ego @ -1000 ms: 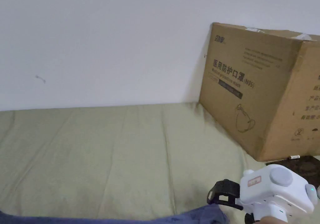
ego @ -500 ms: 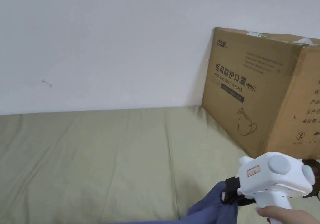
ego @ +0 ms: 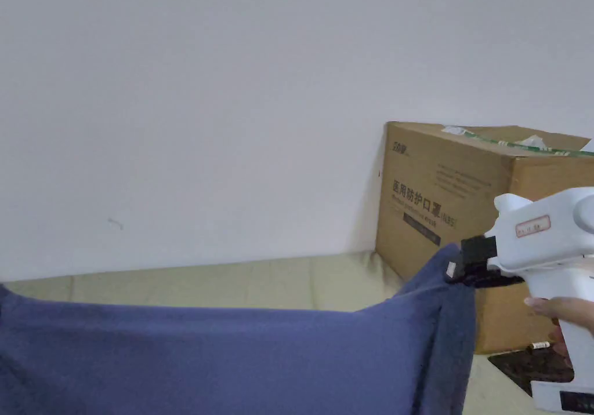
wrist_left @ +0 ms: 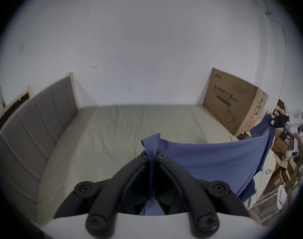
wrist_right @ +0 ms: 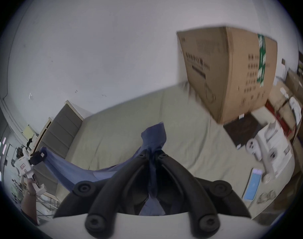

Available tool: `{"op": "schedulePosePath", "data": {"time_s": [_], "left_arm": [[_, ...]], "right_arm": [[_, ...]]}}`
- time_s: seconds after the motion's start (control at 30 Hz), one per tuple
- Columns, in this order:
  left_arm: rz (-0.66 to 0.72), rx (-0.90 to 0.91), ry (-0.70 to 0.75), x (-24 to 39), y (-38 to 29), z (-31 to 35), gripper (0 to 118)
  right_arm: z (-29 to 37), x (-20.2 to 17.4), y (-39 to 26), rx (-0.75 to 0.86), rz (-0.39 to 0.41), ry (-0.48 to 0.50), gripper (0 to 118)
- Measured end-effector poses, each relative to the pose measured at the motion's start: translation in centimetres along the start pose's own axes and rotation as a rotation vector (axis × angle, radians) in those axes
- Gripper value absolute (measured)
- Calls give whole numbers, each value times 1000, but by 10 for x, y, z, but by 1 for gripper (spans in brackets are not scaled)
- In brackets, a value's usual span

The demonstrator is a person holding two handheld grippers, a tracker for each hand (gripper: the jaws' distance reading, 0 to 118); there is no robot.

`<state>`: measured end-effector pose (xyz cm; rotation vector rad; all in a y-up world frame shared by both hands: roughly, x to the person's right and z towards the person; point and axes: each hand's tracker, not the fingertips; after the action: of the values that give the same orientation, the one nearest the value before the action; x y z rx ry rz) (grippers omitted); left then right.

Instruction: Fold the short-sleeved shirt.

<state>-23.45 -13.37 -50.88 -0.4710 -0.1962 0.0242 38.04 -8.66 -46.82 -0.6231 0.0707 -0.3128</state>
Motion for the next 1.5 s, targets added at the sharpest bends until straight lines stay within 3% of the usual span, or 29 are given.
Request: {"op": "schedulePosePath", "data": {"time_s": [0.13,0.2,0.53,0.73,0.87,1.03,1.17,1.27,1.37,1.5], "left_arm": [[-2,43,11,5,47,15,3],[-8,66,35,7,69,13,3],[92,234,92,12,176,-29,3],[138,322,127,17,214,-63,3],[40,339,197,35,215,-86,3],[56,213,218,34,150,-129,3],[139,7,101,22,43,-183,3],[138,-193,96,18,-71,-193,3],[129,-350,83,16,-173,-171,3],[106,-424,24,6,-253,-108,3]], "right_arm": [[15,-32,61,92,73,-17,5],[15,-47,94,139,133,-61,5],[-2,-116,240,416,271,-252,5],[-11,-146,276,587,343,-329,5],[-36,-150,268,598,364,-348,5],[-117,-122,201,482,380,-334,5],[-196,-70,70,252,263,-265,5],[-241,-26,-53,-32,192,-231,5],[-247,9,-170,-251,230,-203,5],[-181,33,-268,-384,184,-119,5]]}}
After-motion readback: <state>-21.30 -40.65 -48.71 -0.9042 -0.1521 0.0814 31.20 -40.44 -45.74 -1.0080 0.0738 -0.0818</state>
